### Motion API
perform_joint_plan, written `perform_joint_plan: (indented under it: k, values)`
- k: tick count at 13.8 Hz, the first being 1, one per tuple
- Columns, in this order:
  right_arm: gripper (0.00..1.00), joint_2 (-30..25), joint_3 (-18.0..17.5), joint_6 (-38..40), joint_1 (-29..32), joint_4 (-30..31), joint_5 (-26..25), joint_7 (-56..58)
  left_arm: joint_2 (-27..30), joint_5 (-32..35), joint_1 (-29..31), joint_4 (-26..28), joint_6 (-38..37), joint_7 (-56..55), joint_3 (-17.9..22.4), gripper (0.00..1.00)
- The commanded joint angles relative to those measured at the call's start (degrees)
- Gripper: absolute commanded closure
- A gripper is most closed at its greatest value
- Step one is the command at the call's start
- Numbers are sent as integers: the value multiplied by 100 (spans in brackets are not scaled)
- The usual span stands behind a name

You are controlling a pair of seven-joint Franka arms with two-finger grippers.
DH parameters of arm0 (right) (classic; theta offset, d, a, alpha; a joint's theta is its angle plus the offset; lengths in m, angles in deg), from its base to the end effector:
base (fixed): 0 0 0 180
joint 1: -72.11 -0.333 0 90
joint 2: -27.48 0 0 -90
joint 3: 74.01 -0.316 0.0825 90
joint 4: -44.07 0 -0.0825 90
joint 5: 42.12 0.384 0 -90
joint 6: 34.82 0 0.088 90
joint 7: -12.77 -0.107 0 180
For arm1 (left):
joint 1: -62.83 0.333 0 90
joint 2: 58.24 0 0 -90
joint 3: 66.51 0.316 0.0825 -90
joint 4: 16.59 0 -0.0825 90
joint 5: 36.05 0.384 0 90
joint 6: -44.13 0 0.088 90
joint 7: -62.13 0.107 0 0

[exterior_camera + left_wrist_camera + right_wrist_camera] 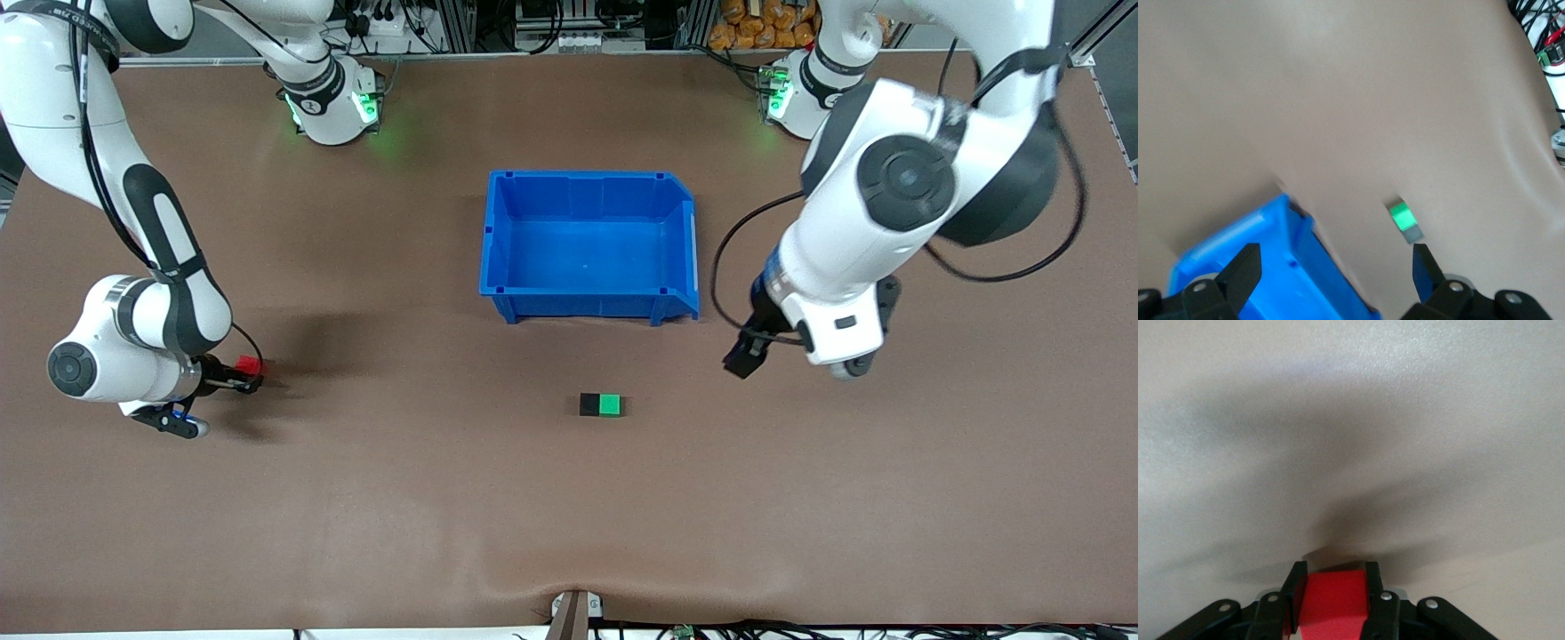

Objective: Attach green and red cubes to black cube
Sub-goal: 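Open the left gripper and raise it away from the cubes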

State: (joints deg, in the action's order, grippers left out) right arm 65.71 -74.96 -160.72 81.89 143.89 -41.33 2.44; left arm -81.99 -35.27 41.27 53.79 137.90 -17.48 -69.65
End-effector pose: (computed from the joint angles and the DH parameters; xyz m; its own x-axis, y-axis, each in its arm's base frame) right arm 0.6343 -0.0987 0.1767 0.9189 -0.3335 -0.2106 -0.3374 -0.9412 0.0186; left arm 0.6206 -0.2755 0.5364 0.5718 0.8203 -0.0094 0.8203 -0.5719 -0.0041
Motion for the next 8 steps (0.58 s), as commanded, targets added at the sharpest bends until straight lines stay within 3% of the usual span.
perform_joint_plan:
  k: [1, 4, 8]
  values:
    - [100, -43, -63, 21, -37, -32, 35, -442, 458, 151, 327, 239, -454, 769, -37, 0]
    - [100, -43, -72, 21, -46, -76, 52, -611, 853, 151, 670, 248, -911, 2007, -29, 0]
    - [100, -52, -63, 179, -221, -172, 430, -1233, 1258, 195, 1127, 335, -1413, 3555, -29, 0]
